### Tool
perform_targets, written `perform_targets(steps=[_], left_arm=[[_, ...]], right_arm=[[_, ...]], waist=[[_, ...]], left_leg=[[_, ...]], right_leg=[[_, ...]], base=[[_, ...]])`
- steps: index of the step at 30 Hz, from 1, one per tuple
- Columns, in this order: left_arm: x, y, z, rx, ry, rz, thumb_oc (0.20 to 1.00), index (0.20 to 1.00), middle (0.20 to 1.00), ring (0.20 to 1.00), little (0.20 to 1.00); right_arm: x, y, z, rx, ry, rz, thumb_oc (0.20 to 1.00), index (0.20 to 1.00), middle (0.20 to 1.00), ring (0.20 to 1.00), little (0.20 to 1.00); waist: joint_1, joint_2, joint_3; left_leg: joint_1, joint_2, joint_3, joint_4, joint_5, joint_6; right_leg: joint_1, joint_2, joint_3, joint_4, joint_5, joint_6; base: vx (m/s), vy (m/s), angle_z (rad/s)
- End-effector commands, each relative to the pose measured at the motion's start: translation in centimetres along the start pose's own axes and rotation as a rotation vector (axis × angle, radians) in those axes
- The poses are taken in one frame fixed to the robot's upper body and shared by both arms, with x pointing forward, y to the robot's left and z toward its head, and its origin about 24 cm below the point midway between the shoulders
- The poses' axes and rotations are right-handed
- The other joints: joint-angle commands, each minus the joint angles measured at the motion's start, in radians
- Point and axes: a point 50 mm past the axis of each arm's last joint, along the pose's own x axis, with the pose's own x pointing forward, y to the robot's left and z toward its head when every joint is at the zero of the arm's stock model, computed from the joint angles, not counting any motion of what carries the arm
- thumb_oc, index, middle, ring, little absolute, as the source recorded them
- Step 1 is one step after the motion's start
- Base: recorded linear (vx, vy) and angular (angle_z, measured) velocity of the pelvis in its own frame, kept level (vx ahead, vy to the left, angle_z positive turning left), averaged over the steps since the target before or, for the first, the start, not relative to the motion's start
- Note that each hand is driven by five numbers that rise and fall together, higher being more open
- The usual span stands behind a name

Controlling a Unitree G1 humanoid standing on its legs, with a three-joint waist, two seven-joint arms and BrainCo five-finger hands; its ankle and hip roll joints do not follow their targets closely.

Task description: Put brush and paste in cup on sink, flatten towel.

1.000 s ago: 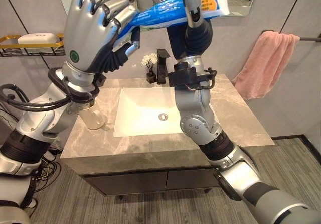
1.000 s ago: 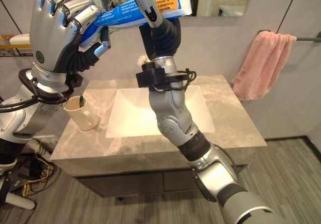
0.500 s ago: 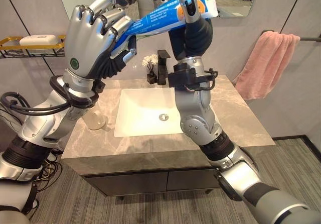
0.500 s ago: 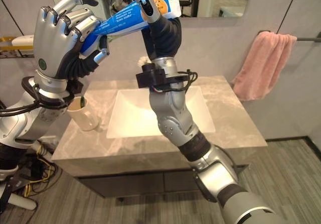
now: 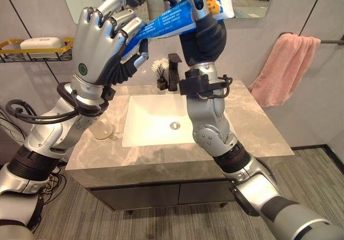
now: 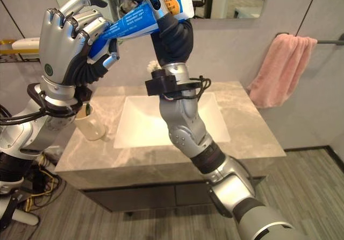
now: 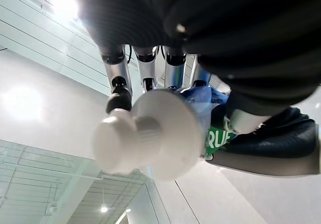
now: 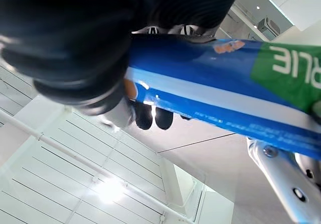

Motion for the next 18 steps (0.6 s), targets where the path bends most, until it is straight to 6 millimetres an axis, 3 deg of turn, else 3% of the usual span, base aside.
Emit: perform_targets(steps=[1,8,18], left_arm=[[3.5,2.8,-0.8,0.034,-0.006,0.218,1.0,1.0,1.0,1.0,1.0],[3.9,4.6,-0.1,0.056,0.007,0.396,1.0,1.0,1.0,1.0,1.0],[2.6,6.0,-1.0,0.11,0.046,0.417,1.0,1.0,1.0,1.0,1.0]], right_arm=[[1.1,1.4,1.8,0.007,-0.12,0.048,0.2,0.2,0.2,0.2,0.2],[1.4,1.3,3.3,0.008,-0.233,-0.003,0.2,0.2,0.2,0.2,0.2],[1.5,0.6,4.1,-0.03,-0.269,-0.033,0.2,0.2,0.2,0.2,0.2]], waist=[[0.016,-0.031,-0.019],[0.029,-0.033,-0.02],[0.061,-0.037,-0.011]], left_leg=[[0.098,0.069,0.017,0.004,-0.114,-0.051],[0.094,0.07,0.007,0.004,-0.115,-0.049],[0.077,0.068,-0.015,0.004,-0.095,-0.05]], right_leg=[[-0.019,-0.104,-0.02,-0.002,0.048,0.062],[-0.016,-0.105,-0.025,-0.002,0.043,0.062],[-0.015,-0.104,-0.043,-0.002,0.051,0.055]], base=[[0.0,0.0,0.0],[0.0,0.0,0.0],[-0.01,-0.01,0.03]])
